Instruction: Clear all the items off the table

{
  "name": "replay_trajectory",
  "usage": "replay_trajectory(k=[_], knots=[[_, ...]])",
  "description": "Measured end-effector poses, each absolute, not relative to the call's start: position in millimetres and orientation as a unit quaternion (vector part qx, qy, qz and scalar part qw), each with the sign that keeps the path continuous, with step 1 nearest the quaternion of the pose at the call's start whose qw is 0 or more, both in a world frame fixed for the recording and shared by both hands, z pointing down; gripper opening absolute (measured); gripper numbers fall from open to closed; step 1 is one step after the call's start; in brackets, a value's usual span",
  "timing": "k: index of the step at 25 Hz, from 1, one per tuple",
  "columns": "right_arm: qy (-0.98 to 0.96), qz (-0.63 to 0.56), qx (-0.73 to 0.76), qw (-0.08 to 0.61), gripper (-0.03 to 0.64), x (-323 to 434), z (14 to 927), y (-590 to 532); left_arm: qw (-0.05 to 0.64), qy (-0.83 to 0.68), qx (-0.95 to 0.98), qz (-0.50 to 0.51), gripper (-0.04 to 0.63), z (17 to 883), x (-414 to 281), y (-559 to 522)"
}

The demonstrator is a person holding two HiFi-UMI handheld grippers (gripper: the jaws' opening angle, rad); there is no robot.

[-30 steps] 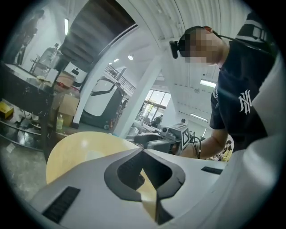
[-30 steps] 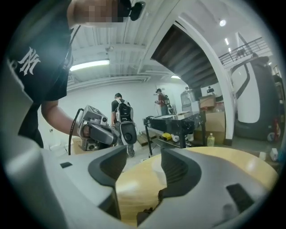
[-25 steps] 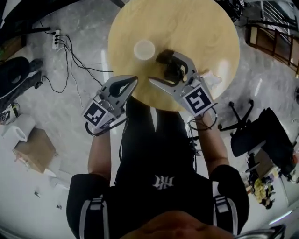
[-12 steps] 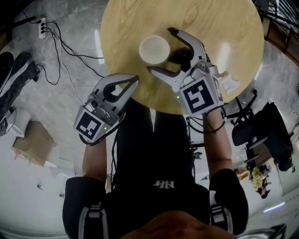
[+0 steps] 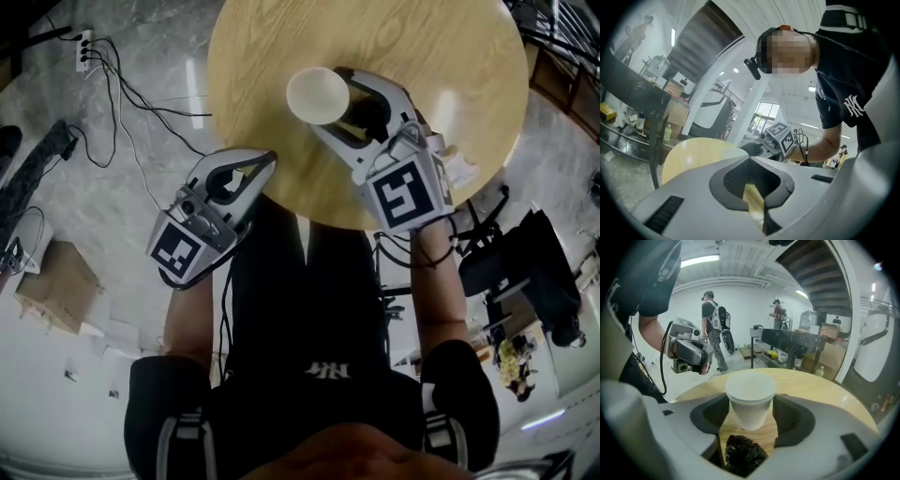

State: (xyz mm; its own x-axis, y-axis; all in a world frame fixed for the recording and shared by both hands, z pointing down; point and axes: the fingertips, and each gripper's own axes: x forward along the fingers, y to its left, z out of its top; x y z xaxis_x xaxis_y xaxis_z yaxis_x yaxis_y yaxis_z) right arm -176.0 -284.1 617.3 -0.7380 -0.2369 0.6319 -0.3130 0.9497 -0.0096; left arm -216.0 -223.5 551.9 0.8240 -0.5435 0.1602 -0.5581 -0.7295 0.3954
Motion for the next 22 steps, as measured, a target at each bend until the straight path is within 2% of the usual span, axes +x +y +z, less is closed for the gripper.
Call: replay_trajectory(k=[6,13,18,22], knots=[[-0.935,0.038,0.154,0.318,0.29,-183,582,-280,0.209,-0.313,0.927,0.016,0.012,534,-231,-217],[-0.955,0.03,0.141,0.258,0.285,-193,514,-267,0.182,-0.375,0.909,0.01,0.012,464,-253,-221],[-0.964,0.054,0.102,0.238,0.279,-188,468,-245,0.208,-0.394,0.895,0.007,0.012,416,-245,-203],[-0.971,0.043,0.072,0.225,0.279,-203,440,-231,0.203,-0.41,0.889,0.014,0.012,401,-261,-185]])
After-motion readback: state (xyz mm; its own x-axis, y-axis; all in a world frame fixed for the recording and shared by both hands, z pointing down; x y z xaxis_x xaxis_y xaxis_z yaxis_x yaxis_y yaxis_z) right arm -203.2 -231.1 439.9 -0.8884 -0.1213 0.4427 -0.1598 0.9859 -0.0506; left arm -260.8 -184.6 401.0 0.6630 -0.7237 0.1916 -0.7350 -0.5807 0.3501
